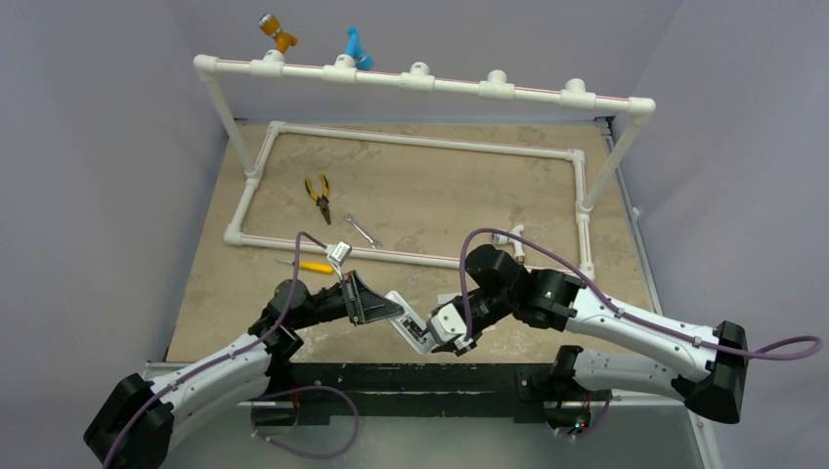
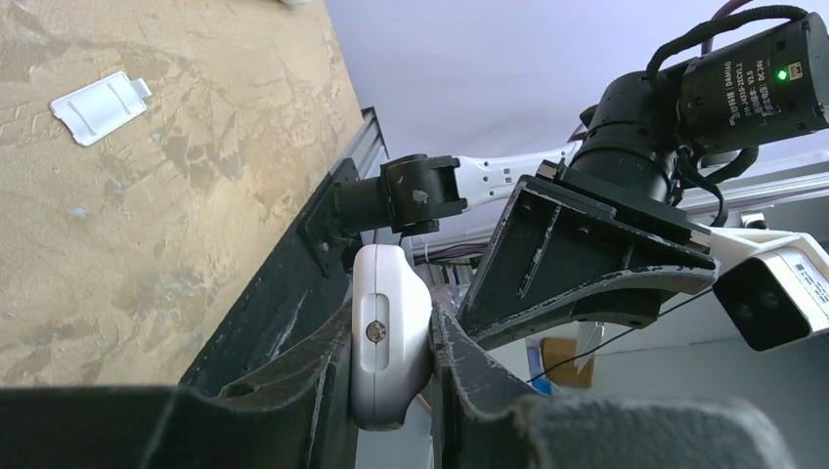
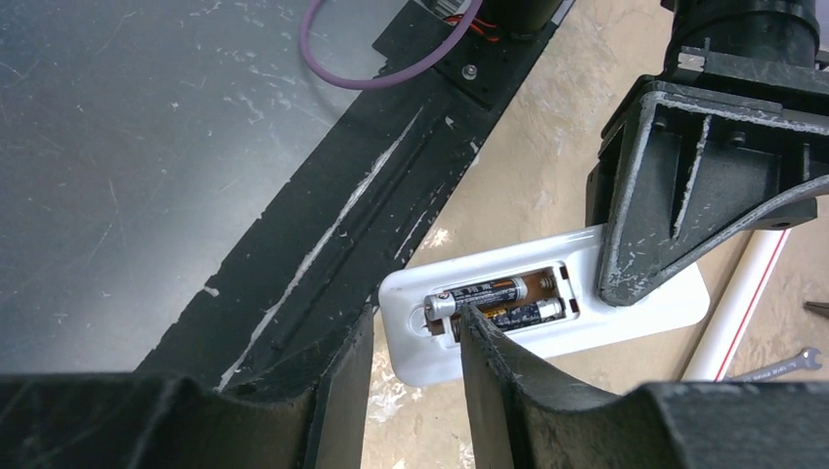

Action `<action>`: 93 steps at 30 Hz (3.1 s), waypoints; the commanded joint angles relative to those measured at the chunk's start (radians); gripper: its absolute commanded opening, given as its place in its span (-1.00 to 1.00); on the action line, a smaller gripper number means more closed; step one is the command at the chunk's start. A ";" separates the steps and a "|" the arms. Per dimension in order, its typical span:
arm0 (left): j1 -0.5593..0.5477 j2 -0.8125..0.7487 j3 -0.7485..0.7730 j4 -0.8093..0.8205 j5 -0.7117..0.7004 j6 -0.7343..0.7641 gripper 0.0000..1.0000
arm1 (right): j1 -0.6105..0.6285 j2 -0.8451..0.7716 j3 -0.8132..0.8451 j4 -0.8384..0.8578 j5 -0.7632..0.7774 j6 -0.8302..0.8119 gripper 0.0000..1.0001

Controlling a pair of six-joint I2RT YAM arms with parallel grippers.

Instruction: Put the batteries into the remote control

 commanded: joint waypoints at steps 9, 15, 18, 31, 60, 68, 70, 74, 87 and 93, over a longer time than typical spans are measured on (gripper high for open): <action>-0.005 0.007 -0.002 0.062 0.007 -0.005 -1.00 | -0.003 0.012 -0.028 0.145 0.038 0.033 -0.40; -0.005 0.009 -0.002 0.064 0.005 -0.004 -1.00 | -0.003 0.031 -0.022 0.128 0.037 0.027 -0.42; -0.005 0.009 -0.002 0.067 0.005 -0.005 -1.00 | -0.003 0.038 -0.021 0.125 0.037 0.025 -0.43; -0.006 0.015 0.003 0.072 0.007 -0.007 -1.00 | -0.003 0.058 -0.020 0.147 0.071 0.042 -0.48; -0.005 0.017 -0.006 0.073 -0.009 -0.011 -1.00 | -0.003 0.146 0.008 0.209 0.088 0.113 -0.74; -0.005 0.011 -0.007 0.068 -0.027 -0.017 -1.00 | -0.002 0.170 0.007 0.236 0.138 0.171 -0.91; -0.006 0.012 -0.007 0.069 -0.031 -0.020 -1.00 | -0.003 0.173 0.004 0.244 0.153 0.186 -0.94; -0.006 0.013 -0.007 0.069 -0.035 -0.021 -1.00 | -0.003 0.175 0.000 0.246 0.172 0.197 -0.98; -0.005 0.009 -0.005 -0.001 -0.054 0.030 -1.00 | -0.002 0.030 -0.022 0.312 0.262 0.283 -0.66; -0.005 0.004 -0.004 -0.033 -0.057 0.049 -1.00 | -0.007 -0.072 -0.122 0.419 0.489 0.367 -0.32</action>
